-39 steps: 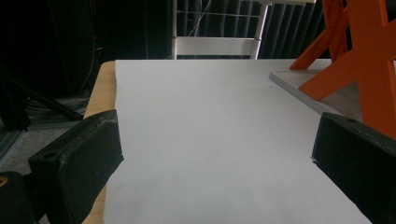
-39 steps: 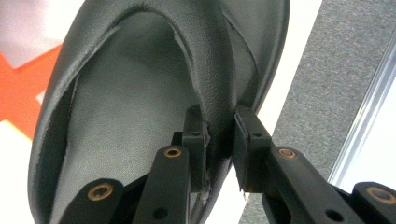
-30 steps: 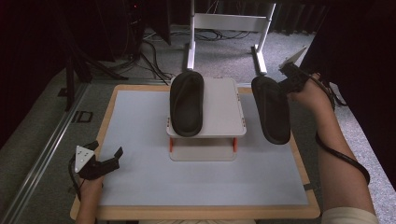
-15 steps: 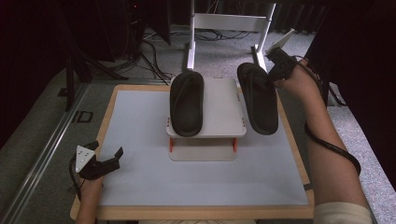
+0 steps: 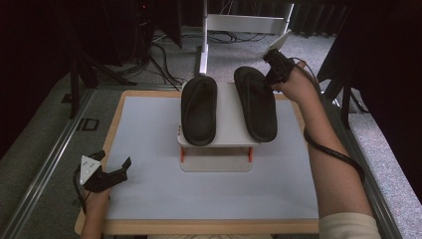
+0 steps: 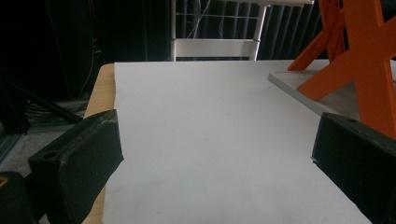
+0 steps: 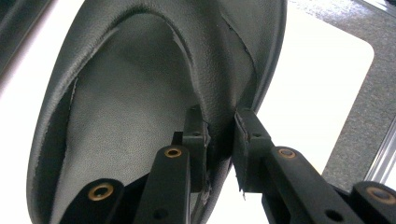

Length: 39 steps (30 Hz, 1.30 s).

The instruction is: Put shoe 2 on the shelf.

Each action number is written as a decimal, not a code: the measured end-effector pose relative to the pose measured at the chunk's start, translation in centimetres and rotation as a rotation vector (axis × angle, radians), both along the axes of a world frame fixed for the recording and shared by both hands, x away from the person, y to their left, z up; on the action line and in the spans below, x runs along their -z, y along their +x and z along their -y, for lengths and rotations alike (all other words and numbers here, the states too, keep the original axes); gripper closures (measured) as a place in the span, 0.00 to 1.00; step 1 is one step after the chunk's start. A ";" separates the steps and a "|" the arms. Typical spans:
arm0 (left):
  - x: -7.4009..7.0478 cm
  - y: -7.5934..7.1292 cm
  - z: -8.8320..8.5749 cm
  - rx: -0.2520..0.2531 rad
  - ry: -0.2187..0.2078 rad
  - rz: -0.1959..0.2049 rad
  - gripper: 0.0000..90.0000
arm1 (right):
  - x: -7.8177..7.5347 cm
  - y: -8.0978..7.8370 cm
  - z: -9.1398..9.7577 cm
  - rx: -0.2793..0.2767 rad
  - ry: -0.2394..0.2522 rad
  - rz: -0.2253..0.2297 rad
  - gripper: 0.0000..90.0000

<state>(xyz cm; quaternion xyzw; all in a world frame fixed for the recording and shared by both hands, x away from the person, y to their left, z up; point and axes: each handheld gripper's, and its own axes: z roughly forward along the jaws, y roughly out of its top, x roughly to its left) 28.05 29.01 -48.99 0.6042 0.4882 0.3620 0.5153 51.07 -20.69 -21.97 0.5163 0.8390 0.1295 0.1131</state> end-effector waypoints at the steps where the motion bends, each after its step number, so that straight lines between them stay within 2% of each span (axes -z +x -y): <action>1: 0.0 0.0 0.0 0.001 0.000 0.000 0.01 | 0.1 0.1 -0.2 -0.002 0.000 -0.004 0.85; 9: 0.0 0.0 0.0 0.006 -0.002 -0.003 0.01 | 1.3 0.8 -1.9 -0.011 -0.002 -0.038 0.85; 17: 0.0 0.0 0.0 0.009 -0.002 -0.002 0.01 | 1.5 0.7 -4.5 -0.035 -0.033 -0.064 0.85; 22: 0.0 0.0 0.0 0.011 -0.003 -0.002 0.01 | 1.8 0.4 -5.3 -0.045 -0.033 -0.086 0.83; 27: 0.0 0.1 0.0 0.013 -0.001 -0.006 0.01 | 1.6 -0.1 -5.4 -0.068 0.008 -0.092 0.78; 34: 0.0 0.1 0.0 0.013 -0.002 -0.005 0.01 | 1.6 -0.8 -6.0 -0.092 0.040 -0.090 0.73; 37: 0.0 0.1 0.0 0.014 -0.004 -0.005 0.01 | 1.7 -0.7 -5.8 -0.102 0.056 -0.096 0.67; 39: 0.0 0.1 0.0 0.015 -0.005 -0.006 0.01 | 1.7 -0.7 -5.6 -0.101 0.063 -0.084 0.64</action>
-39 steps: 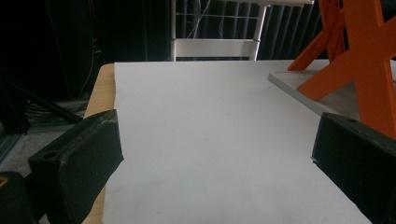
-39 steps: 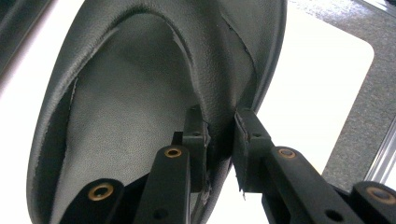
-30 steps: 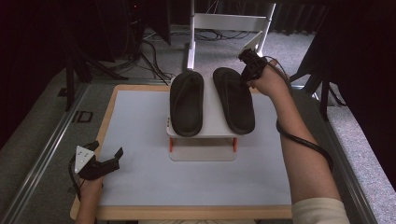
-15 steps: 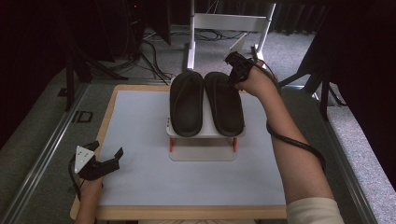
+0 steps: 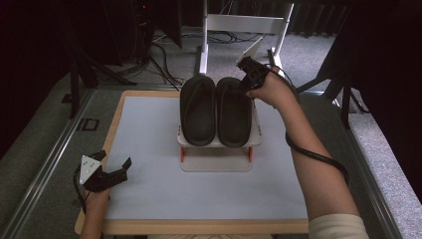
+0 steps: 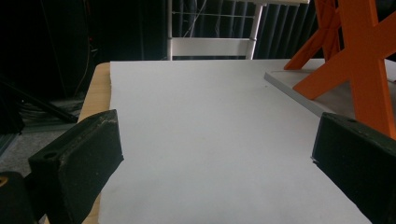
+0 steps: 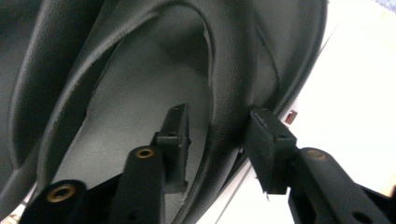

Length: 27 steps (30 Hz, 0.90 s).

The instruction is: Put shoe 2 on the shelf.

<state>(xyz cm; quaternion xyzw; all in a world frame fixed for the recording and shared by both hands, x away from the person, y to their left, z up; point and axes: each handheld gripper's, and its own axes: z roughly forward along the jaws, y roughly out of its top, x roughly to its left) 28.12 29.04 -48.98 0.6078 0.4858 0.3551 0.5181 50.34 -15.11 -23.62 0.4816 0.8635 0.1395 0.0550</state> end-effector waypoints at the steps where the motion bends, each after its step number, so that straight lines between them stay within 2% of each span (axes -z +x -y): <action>1: 0.0 0.0 0.0 0.000 0.000 0.000 0.01 | -0.1 0.0 0.1 -0.001 -0.003 0.011 0.60; 4: 0.0 0.0 0.0 0.001 -0.001 -0.001 0.01 | -0.6 -0.3 0.6 -0.016 0.012 0.062 0.52; 5: 0.0 0.0 0.0 0.001 -0.001 -0.002 0.01 | -0.8 -0.4 0.7 -0.011 0.025 0.074 0.54; 6: 0.0 0.0 0.0 0.001 -0.001 -0.003 0.01 | -0.9 -0.4 0.9 -0.001 0.040 0.059 0.55; 9: 0.0 0.0 0.0 0.001 0.003 -0.003 0.01 | -1.0 -0.7 1.0 0.001 0.037 0.042 0.58; 13: 0.0 0.0 0.0 0.000 0.002 -0.005 0.01 | -0.8 -1.1 0.7 -0.035 0.054 0.018 0.59; 18: 0.0 0.1 0.0 0.001 0.003 -0.005 0.01 | -1.0 -1.5 0.2 -0.053 0.048 0.033 0.58; 21: 0.0 0.1 0.0 0.001 0.002 -0.006 0.01 | -1.0 -1.3 0.5 -0.041 0.071 0.027 0.58; 25: 0.0 0.1 0.0 0.003 0.002 -0.006 0.01 | -0.9 -1.1 1.1 -0.038 0.052 0.060 0.43; 27: 0.0 0.1 0.0 0.003 0.002 -0.006 0.01 | -0.9 -1.2 1.4 -0.059 0.041 0.101 0.39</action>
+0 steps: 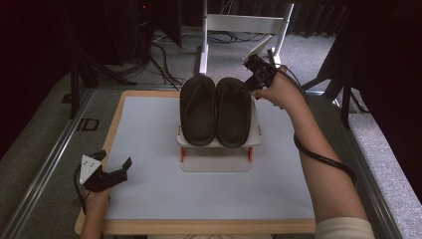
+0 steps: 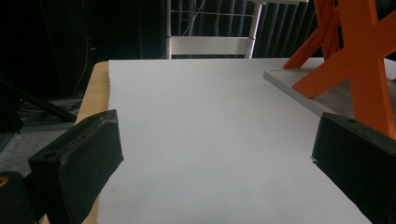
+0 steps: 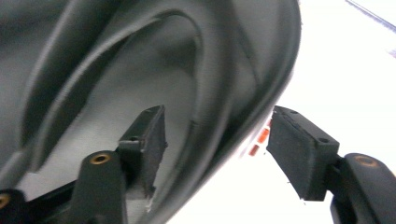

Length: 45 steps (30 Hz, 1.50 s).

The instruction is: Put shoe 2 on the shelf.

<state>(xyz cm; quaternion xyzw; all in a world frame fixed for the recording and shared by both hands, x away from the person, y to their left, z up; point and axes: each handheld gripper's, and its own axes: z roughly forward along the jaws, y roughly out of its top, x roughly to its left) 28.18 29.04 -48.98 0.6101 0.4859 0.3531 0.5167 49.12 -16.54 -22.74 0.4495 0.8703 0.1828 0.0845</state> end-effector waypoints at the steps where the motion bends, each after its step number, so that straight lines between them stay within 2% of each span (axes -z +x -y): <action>1: 0.0 0.0 0.0 0.001 0.001 -0.001 0.01 | 0.0 0.0 0.2 0.009 -0.003 -0.002 0.35; 4: 0.0 0.0 0.0 0.000 0.002 0.000 0.01 | 0.2 -0.1 1.0 -0.009 -0.009 0.017 0.23; 7: 0.0 0.0 0.0 -0.001 -0.001 0.002 0.01 | 0.4 -0.3 2.2 -0.007 0.034 0.017 0.19; 10: 0.0 0.0 0.0 -0.001 0.002 0.000 0.01 | 0.5 -0.6 3.3 -0.006 0.063 0.027 0.18; 13: 0.0 0.0 0.0 -0.001 0.004 -0.001 0.01 | 0.8 -1.0 4.3 -0.005 0.054 0.049 0.18; 21: 0.0 0.0 0.0 -0.004 0.003 0.000 0.01 | 2.1 -1.5 7.5 0.005 0.089 0.087 0.18; 24: 0.0 0.0 0.0 -0.005 0.003 0.001 0.01 | 2.4 -1.6 8.1 0.006 0.088 0.096 0.18; 28: 0.0 0.0 0.1 -0.004 0.002 0.001 0.01 | 3.8 -1.8 9.6 0.028 0.101 0.102 0.17; 37: 0.0 0.0 0.0 -0.004 -0.003 0.003 0.01 | 6.9 -2.0 11.5 0.042 0.132 0.114 0.15; 43: 0.0 0.0 0.0 -0.004 -0.001 0.002 0.01 | 9.6 -2.3 12.7 0.051 0.161 0.124 0.15; 45: 0.0 0.0 0.0 -0.004 -0.002 0.003 0.01 | 10.7 -2.4 13.0 0.050 0.164 0.141 0.15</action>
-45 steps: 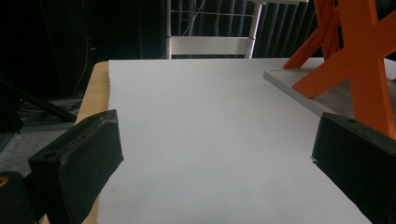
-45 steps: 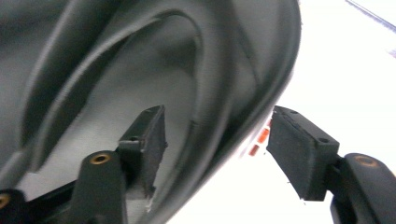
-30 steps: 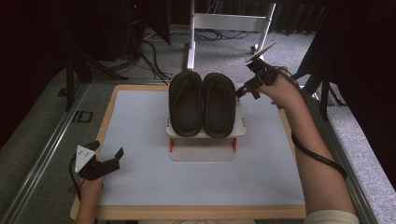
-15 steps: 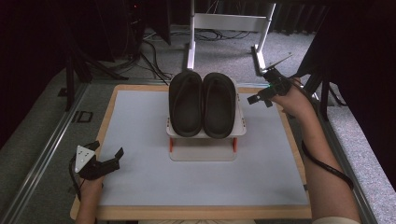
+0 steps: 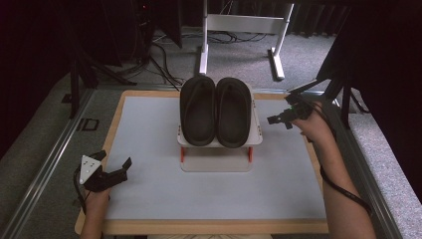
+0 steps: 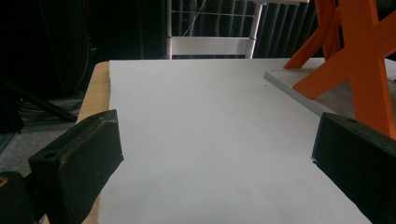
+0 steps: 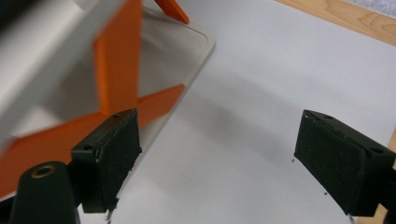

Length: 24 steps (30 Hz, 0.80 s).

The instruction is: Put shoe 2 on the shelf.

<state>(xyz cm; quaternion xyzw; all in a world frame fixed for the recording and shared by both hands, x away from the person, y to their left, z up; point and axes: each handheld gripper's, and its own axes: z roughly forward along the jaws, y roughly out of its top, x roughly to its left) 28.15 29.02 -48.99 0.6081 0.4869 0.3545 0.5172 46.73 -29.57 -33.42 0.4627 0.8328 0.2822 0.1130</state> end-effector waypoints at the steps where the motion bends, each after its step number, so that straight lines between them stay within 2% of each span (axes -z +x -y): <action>1: 0.0 0.0 0.0 0.000 0.001 0.000 0.01 | 0.7 0.0 0.2 0.005 0.002 0.012 0.15; 8: 0.0 0.0 0.0 0.001 -0.001 0.000 0.01 | 4.5 -0.4 1.5 0.052 0.050 0.038 0.15; 11: 0.0 0.0 0.0 0.002 -0.001 0.000 0.01 | 5.7 -0.8 2.1 0.070 0.058 0.110 0.15; 16: 0.0 0.0 0.0 0.002 -0.001 0.001 0.01 | 7.4 -1.6 3.2 0.121 0.109 0.174 0.15; 18: 0.0 0.0 0.0 0.002 -0.002 0.002 0.01 | 8.1 -1.9 3.6 0.133 0.111 0.199 0.15; 24: 0.0 0.0 0.0 0.002 -0.002 0.001 0.01 | 9.7 -3.3 4.8 0.189 0.137 0.316 0.14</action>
